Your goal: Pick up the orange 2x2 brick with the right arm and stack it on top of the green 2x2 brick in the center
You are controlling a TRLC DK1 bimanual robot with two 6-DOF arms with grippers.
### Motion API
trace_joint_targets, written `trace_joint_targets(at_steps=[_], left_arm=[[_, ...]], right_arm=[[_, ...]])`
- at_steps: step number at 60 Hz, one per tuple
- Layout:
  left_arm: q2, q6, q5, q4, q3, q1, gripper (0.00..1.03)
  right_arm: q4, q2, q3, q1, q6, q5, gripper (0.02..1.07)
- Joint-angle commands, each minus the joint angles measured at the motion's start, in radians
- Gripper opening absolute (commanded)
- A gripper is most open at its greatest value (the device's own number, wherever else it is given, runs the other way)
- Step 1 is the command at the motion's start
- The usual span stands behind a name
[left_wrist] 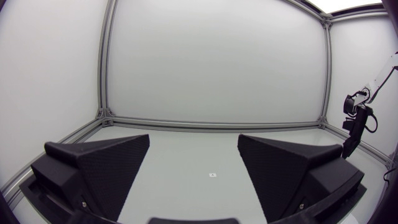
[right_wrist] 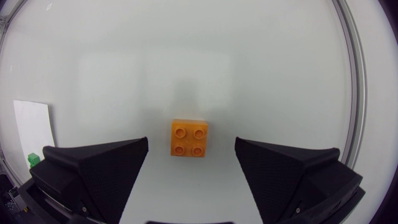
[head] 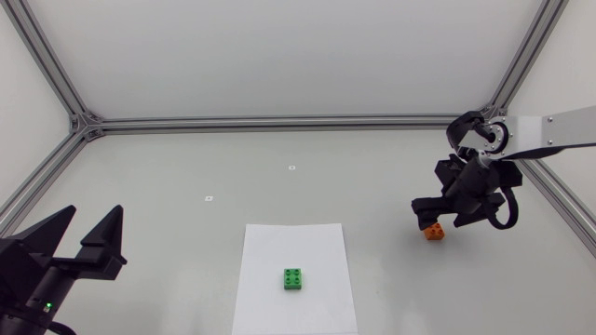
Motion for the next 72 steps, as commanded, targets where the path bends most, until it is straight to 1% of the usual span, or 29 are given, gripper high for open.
trace_joint_targets(at_steps=[1,4,11,15,26,30,46,52,68,72], left_arm=[[-0.005,-0.020,-0.003,-0.010,-0.041,-0.002,0.99],[-0.005,-0.020,-0.003,-0.010,-0.041,-0.002,0.99],[-0.005,-0.019,-0.003,-0.010,-0.041,-0.002,0.99],[-0.005,-0.020,-0.003,-0.010,-0.041,-0.002,0.99],[-0.005,-0.019,-0.003,-0.010,-0.041,-0.007,0.99],[-0.005,-0.020,-0.003,-0.010,-0.041,-0.009,0.99],[-0.005,-0.020,-0.003,-0.010,-0.041,-0.010,0.99],[-0.005,-0.020,-0.003,-0.010,-0.041,-0.012,0.99],[-0.005,-0.020,-0.003,-0.010,-0.041,-0.015,0.99],[-0.005,-0.020,-0.003,-0.010,-0.041,-0.016,0.99]], right_arm=[[0.019,0.032,-0.027,0.007,0.018,0.005,1.01],[0.031,0.035,-0.032,0.013,0.027,0.005,0.97],[0.037,0.048,-0.035,0.033,0.043,0.037,0.97],[0.043,0.055,-0.036,0.038,0.051,0.046,0.93],[0.053,0.056,-0.042,0.036,0.058,0.048,0.92],[0.063,0.056,-0.047,0.033,0.060,0.048,0.87],[0.077,0.047,-0.065,0.020,0.067,0.040,0.87],[0.088,0.036,-0.071,0.010,0.067,0.033,0.78],[0.089,0.027,-0.075,0.003,0.069,0.025,0.78],[0.088,0.029,-0.073,0.003,0.069,0.022,0.76]])
